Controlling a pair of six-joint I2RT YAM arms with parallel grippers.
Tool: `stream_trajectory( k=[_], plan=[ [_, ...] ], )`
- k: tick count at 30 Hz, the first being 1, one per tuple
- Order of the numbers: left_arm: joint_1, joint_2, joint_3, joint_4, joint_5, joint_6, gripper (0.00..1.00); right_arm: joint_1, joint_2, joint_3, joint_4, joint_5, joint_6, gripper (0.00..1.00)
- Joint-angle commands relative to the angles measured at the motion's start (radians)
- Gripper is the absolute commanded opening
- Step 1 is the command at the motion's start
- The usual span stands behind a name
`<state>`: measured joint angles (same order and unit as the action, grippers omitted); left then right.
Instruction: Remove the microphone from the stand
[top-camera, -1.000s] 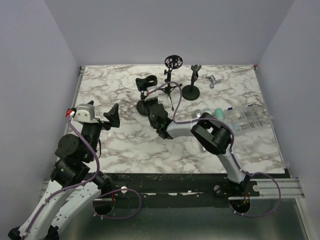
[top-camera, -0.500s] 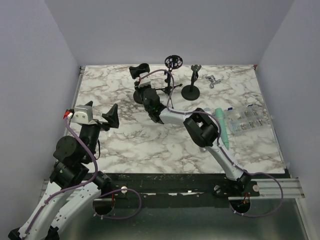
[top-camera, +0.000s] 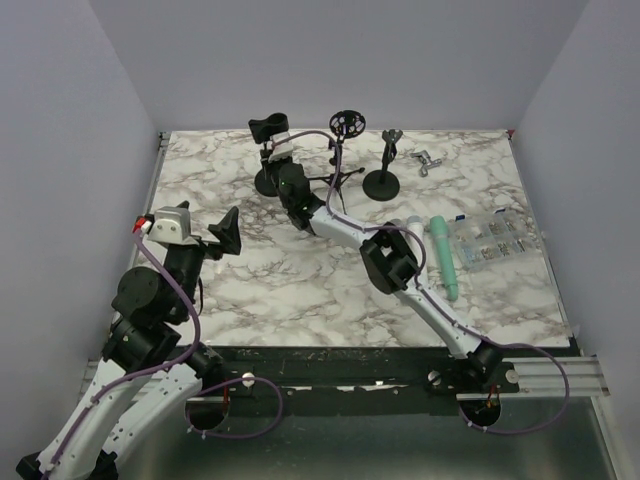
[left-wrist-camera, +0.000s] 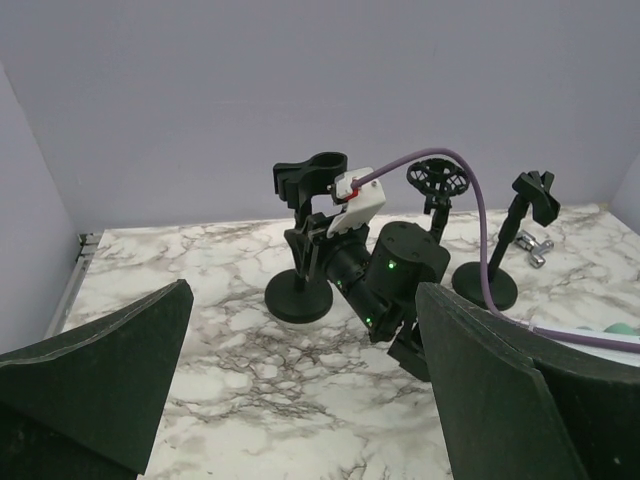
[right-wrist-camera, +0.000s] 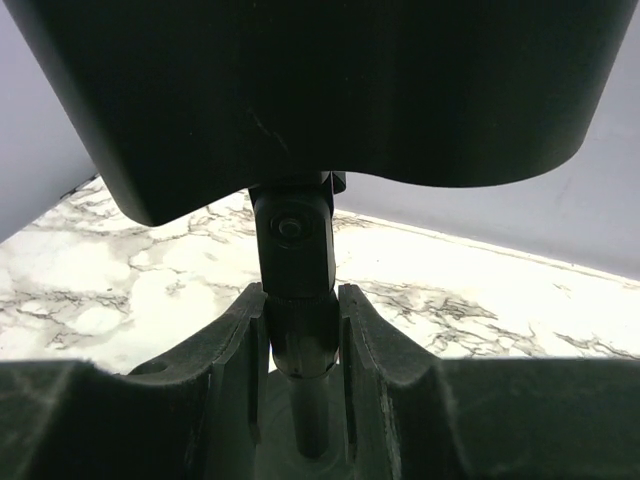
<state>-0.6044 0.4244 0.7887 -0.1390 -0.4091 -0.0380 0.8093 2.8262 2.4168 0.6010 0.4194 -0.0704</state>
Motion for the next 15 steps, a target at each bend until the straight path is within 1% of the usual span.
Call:
stream_trajectory(
  k=[1, 5, 7, 9, 10, 11, 13, 14, 15],
  plan=[
    [-0.004, 0.011, 0.009, 0.012, 0.01, -0.003, 0.96, -0.045, 0.038, 0.06, -0.018, -0.043, 0.041, 0.01],
    [-0.004, 0.018, 0.01, 0.012, 0.017, -0.006, 0.96, -0.044, 0.074, 0.112, -0.051, -0.096, 0.025, 0.04],
    [-0.005, 0.023, 0.011, 0.01, 0.016, -0.006, 0.96, -0.044, 0.066, 0.1, -0.059, -0.097, 0.026, 0.08],
    [-0.004, 0.026, 0.011, 0.01, 0.015, -0.006, 0.96, -0.044, 0.037, 0.055, -0.053, -0.087, 0.033, 0.15],
    [-0.005, 0.026, 0.011, 0.01, 0.015, -0.007, 0.96, -0.044, 0.016, 0.031, -0.043, -0.087, 0.036, 0.21],
    [-0.005, 0.027, 0.011, 0.009, 0.014, -0.005, 0.96, -0.044, 0.002, 0.008, -0.041, -0.093, 0.039, 0.3],
    [-0.005, 0.03, 0.009, 0.01, 0.015, -0.006, 0.96, -0.041, -0.025, 0.0, -0.065, -0.112, 0.041, 0.58],
    [-0.005, 0.031, 0.009, 0.01, 0.015, -0.005, 0.96, -0.038, -0.038, 0.0, -0.082, -0.117, 0.039, 0.69],
    [-0.004, 0.032, 0.01, 0.009, 0.014, -0.004, 0.96, -0.033, -0.059, -0.011, -0.103, -0.122, 0.036, 0.74]
  ],
)
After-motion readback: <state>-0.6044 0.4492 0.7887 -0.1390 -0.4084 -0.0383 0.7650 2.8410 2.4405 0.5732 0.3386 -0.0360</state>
